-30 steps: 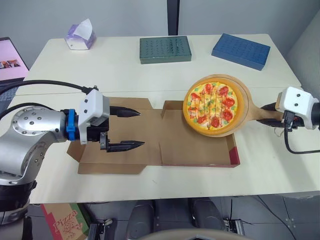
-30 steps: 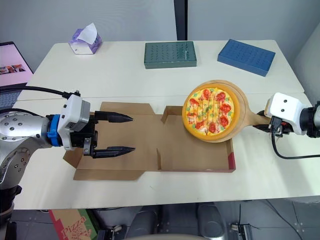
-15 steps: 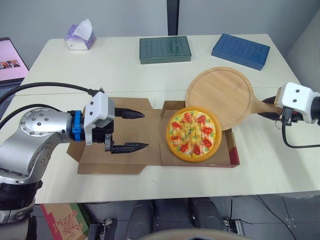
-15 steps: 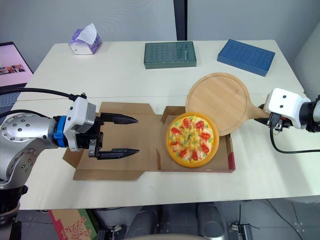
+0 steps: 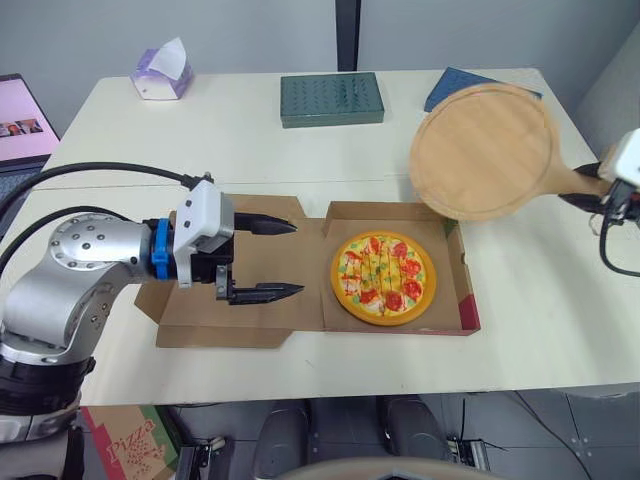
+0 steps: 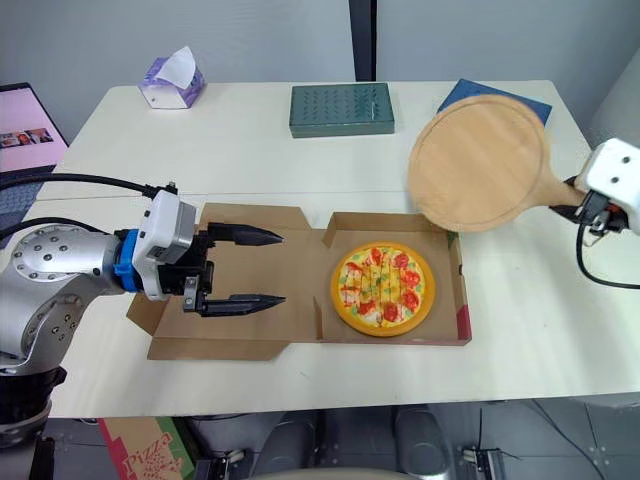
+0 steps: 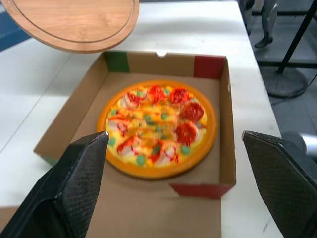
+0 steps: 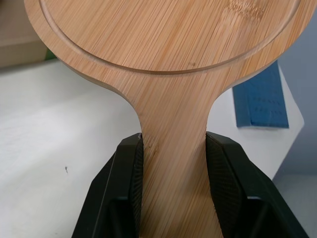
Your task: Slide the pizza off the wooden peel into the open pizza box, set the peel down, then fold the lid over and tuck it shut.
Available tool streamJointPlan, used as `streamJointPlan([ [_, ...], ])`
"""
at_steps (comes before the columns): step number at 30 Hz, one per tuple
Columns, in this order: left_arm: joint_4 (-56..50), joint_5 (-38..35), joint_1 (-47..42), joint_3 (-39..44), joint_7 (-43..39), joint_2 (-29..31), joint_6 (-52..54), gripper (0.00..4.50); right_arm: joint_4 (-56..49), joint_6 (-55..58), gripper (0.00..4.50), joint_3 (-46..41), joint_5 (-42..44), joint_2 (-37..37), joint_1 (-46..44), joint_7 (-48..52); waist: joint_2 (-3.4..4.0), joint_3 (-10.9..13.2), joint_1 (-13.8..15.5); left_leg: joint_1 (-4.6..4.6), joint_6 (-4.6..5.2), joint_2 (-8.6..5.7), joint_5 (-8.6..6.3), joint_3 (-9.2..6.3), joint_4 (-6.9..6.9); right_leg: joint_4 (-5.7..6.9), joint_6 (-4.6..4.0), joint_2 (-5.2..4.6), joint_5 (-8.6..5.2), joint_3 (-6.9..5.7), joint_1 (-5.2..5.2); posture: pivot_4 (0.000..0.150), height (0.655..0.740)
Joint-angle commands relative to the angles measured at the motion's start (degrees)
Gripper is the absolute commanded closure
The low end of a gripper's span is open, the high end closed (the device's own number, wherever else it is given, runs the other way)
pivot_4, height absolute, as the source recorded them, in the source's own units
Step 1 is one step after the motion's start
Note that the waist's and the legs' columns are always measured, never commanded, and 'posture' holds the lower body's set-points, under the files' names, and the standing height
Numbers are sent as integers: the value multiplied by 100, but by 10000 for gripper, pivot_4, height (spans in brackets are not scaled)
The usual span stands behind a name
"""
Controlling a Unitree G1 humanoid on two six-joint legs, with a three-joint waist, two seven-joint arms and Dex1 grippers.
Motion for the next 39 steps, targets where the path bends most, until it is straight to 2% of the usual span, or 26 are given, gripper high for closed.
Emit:
streamJointPlan([
  [1, -121, -192, -253, -110, 31, -143, 94, 0, -275, 559, 29665, -826, 267, -22, 431, -159, 0, 0, 24, 0, 0, 0, 0, 0, 3, 0, 0, 0, 0, 0, 2, 1500, 7400],
  [6, -105, -22, -665, -492, 136, -456, 68, 0, -903, 1726, 29665, -1714, 513, 528, 1429, -599, 1, -1, 93, 0, 0, -2, 0, -1, 9, 5, 1, 0, 1, 1, 4, 1500, 7400],
  [11, -205, -129, -915, -663, 244, -746, 169, 0, -1569, 2914, 29665, -2004, 613, 1344, 2038, -1396, 4, -3, 74, 3, 0, -2, 0, 0, 15, 10, 2, 1, 1, 4, 6, 1500, 7400],
  [19, -212, -132, -1128, -707, 629, -1000, 333, 0, -1936, 3758, 29665, -1780, 744, 2261, 2132, -2354, 7, -5, 74, 3, -1, -3, 1, 0, 25, 13, 3, 1, 1, 5, 8, 1500, 7400],
  [28, -233, -152, -1117, -676, 682, -1047, 356, 0, -1597, 3933, 29665, -1642, 873, 2447, 2136, -2720, 7, -5, 85, 2, 0, -4, 1, -1, 26, 12, 3, 1, 1, 5, 9, 1500, 7400],
  [36, -288, -182, -1053, -644, 609, -1068, 275, 0, -1660, 4283, 1793, -1900, 1234, 2260, 2335, -2606, 7, -5, 94, 2, 0, -4, 0, -2, 27, 11, 4, 1, 1, 3, 12, 1500, 7400],
  [37, -286, -183, -1047, -636, 592, -1074, 252, 0, -1699, 4338, 288, -1949, 1305, 2205, 2366, -2551, 7, -5, 94, 2, 0, -4, 0, -2, 28, 11, 4, 1, 2, 3, 13, 1500, 7400],
  [39, -288, -192, -1032, -621, 553, -1085, 200, 0, -1748, 4420, 288, -2076, 1410, 2080, 2428, -2472, 7, -5, 90, 3, 0, -4, 0, -2, 30, 11, 5, 1, 2, 4, 13, 1500, 7400],
])
